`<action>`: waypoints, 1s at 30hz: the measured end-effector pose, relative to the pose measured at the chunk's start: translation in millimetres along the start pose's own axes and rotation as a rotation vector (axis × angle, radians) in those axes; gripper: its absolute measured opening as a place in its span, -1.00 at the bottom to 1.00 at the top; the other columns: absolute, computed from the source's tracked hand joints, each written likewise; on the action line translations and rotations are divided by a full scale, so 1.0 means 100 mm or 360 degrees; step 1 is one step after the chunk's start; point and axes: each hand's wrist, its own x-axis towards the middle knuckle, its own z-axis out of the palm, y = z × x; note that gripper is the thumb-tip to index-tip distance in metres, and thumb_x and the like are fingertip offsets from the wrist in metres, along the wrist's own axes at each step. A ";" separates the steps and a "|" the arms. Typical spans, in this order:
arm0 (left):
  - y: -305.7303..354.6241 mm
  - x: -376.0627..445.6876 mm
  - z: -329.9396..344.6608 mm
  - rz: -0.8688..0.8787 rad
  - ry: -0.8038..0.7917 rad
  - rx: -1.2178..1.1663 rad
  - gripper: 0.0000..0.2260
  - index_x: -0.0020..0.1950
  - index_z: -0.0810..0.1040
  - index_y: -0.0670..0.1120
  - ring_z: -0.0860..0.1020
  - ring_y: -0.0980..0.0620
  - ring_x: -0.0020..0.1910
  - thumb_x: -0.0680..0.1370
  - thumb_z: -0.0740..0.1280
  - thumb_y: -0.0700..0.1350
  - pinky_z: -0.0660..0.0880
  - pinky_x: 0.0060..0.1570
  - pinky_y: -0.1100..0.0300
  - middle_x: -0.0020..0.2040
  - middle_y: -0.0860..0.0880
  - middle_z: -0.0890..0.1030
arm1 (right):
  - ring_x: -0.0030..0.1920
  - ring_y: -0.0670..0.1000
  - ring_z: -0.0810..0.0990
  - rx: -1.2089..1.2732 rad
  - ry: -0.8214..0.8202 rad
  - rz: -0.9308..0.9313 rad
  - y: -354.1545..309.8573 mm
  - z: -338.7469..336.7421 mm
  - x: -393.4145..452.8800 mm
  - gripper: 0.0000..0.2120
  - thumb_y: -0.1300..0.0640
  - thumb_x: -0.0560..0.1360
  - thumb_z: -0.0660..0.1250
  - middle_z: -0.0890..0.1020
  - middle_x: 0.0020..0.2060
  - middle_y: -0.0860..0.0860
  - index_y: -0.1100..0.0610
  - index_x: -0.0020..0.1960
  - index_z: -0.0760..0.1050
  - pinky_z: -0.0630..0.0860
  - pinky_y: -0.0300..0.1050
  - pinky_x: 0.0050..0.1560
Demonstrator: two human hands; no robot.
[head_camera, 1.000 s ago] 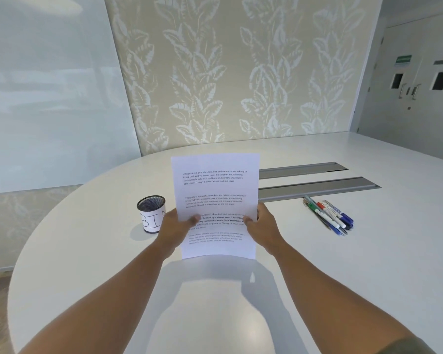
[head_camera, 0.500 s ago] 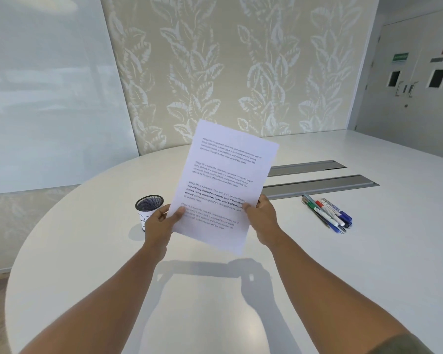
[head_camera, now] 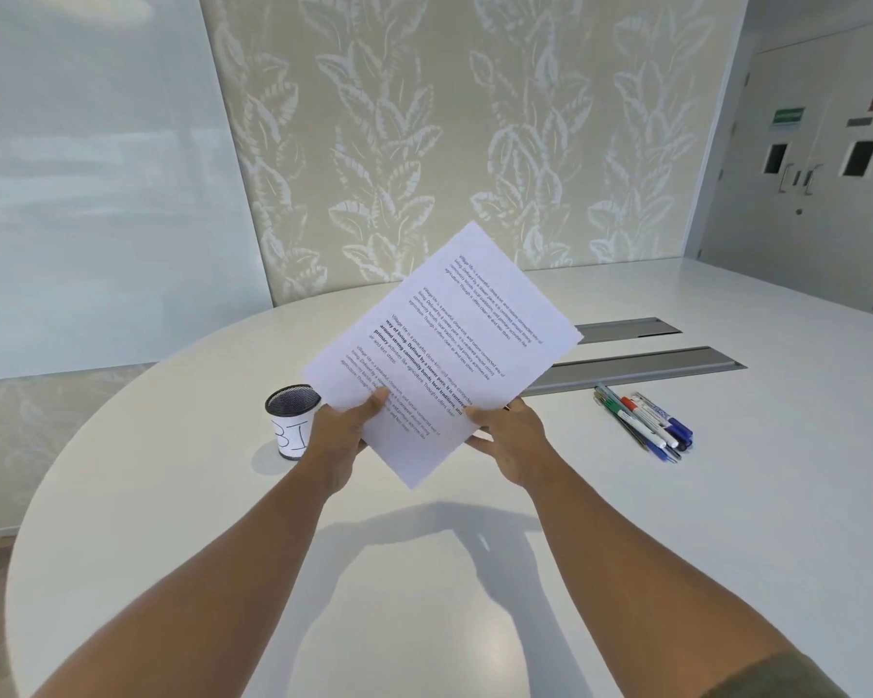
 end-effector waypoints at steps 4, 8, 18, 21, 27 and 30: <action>0.07 0.06 -0.12 0.0038 0.0023 0.0100 -0.68 0.22 0.60 -0.11 0.65 -0.05 0.11 0.47 0.49 -0.24 0.56 0.11 -0.02 0.14 -0.04 0.70 | 0.10 0.10 0.63 0.0027 0.0170 -0.0075 -0.04 -0.17 0.06 -0.62 0.44 0.45 0.38 0.64 0.16 0.12 0.14 0.19 0.49 0.60 0.04 0.08; 0.13 0.10 -0.25 0.0109 0.0067 0.0296 -0.76 0.13 0.64 -0.09 0.67 -0.02 0.05 0.47 0.50 -0.22 0.56 0.12 -0.01 0.06 -0.01 0.71 | 0.00 0.05 0.62 0.0078 0.0420 -0.0156 -0.08 -0.34 0.08 -0.65 0.35 0.42 0.47 0.65 0.07 0.06 0.12 0.14 0.49 0.59 -0.06 0.01; 0.13 0.13 -0.37 0.0185 0.0083 0.0566 -0.78 0.09 0.65 -0.07 0.68 -0.07 0.04 0.46 0.53 -0.16 0.58 0.11 -0.08 0.03 -0.01 0.72 | -0.14 -0.02 0.62 -0.0441 0.0503 -0.0427 -0.01 -0.43 0.04 -0.83 0.26 0.45 0.46 0.70 -0.09 -0.01 0.13 0.01 0.57 0.49 -0.21 -0.17; 0.11 0.11 -0.38 0.0188 0.0087 0.0602 -0.81 0.04 0.65 -0.03 0.69 -0.02 0.00 0.46 0.54 -0.13 0.60 0.04 -0.04 -0.01 0.04 0.73 | -0.11 0.02 0.62 -0.0568 0.0481 -0.0449 0.01 -0.45 0.06 -0.87 0.25 0.46 0.45 0.71 -0.07 0.03 0.13 -0.02 0.57 0.53 -0.11 -0.07; -0.06 0.01 -0.49 0.0161 0.0011 0.0726 -0.80 0.08 0.65 -0.03 0.68 0.02 0.02 0.48 0.52 -0.14 0.57 -0.04 0.13 0.00 0.05 0.73 | -0.18 0.02 0.58 -0.1052 0.0497 -0.0277 0.18 -0.57 0.05 -0.86 0.24 0.43 0.43 0.66 -0.06 0.07 0.13 -0.05 0.52 0.51 -0.16 -0.25; -0.21 -0.06 -0.56 0.0052 0.0017 0.0831 -0.81 0.06 0.64 -0.02 0.66 0.04 0.01 0.47 0.52 -0.14 0.52 -0.13 0.25 -0.05 0.11 0.71 | -0.06 0.12 0.63 -0.1341 0.0438 -0.0047 0.32 -0.67 0.02 -0.80 0.26 0.41 0.35 0.63 -0.06 0.06 0.16 0.03 0.51 0.61 0.02 -0.10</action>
